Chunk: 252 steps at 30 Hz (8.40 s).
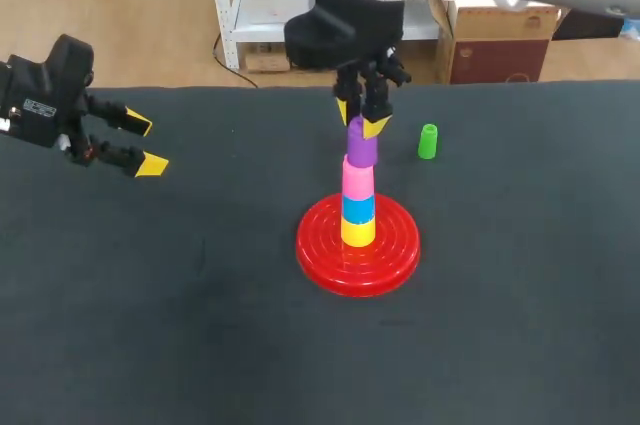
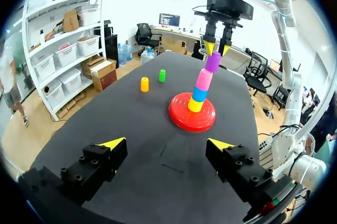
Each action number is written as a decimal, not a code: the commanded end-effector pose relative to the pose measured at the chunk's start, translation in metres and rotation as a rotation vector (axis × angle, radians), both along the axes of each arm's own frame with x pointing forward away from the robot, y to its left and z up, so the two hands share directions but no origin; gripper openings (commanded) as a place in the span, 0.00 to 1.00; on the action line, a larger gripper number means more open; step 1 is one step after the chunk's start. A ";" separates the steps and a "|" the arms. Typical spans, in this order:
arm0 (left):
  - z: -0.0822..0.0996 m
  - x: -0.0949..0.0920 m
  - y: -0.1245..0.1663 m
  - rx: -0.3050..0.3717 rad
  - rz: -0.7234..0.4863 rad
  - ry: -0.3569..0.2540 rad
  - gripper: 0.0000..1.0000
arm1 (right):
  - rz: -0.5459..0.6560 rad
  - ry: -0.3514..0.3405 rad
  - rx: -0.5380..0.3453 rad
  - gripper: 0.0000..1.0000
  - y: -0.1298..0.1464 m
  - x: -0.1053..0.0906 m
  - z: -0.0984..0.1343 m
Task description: Pick up and stack the cylinders on the red base in this order: pink,purple,orange,green
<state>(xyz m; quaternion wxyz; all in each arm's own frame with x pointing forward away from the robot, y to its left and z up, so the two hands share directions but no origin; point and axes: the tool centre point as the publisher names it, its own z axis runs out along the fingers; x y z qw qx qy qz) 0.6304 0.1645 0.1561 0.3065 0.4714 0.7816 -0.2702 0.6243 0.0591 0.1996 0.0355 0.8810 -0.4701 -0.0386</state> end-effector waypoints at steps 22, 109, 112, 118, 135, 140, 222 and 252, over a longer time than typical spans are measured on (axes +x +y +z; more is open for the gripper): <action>-0.001 0.000 0.001 -0.003 -0.002 -0.003 1.00 | 0.016 0.032 -0.042 0.00 0.001 0.002 -0.010; -0.001 0.000 0.001 -0.003 -0.002 -0.003 1.00 | -0.114 -0.074 0.053 1.00 0.004 0.000 -0.023; -0.001 0.000 0.001 -0.003 -0.002 -0.003 1.00 | -0.101 -0.088 0.083 1.00 0.007 0.004 -0.012; -0.001 0.000 0.001 -0.003 -0.002 -0.003 1.00 | -0.101 -0.121 0.148 1.00 0.010 0.014 0.012; -0.001 0.000 0.001 -0.003 -0.002 -0.003 1.00 | -0.181 -0.104 0.174 1.00 -0.021 0.126 0.006; -0.001 0.000 0.001 -0.003 -0.002 -0.003 1.00 | -0.169 -0.054 0.150 1.00 -0.024 0.161 -0.018; -0.001 0.000 0.001 -0.003 -0.002 -0.003 1.00 | -0.035 0.111 -0.046 0.25 -0.025 0.213 -0.173; -0.001 0.000 0.001 -0.003 -0.002 -0.003 1.00 | -0.052 0.096 -0.047 1.00 -0.016 0.216 -0.176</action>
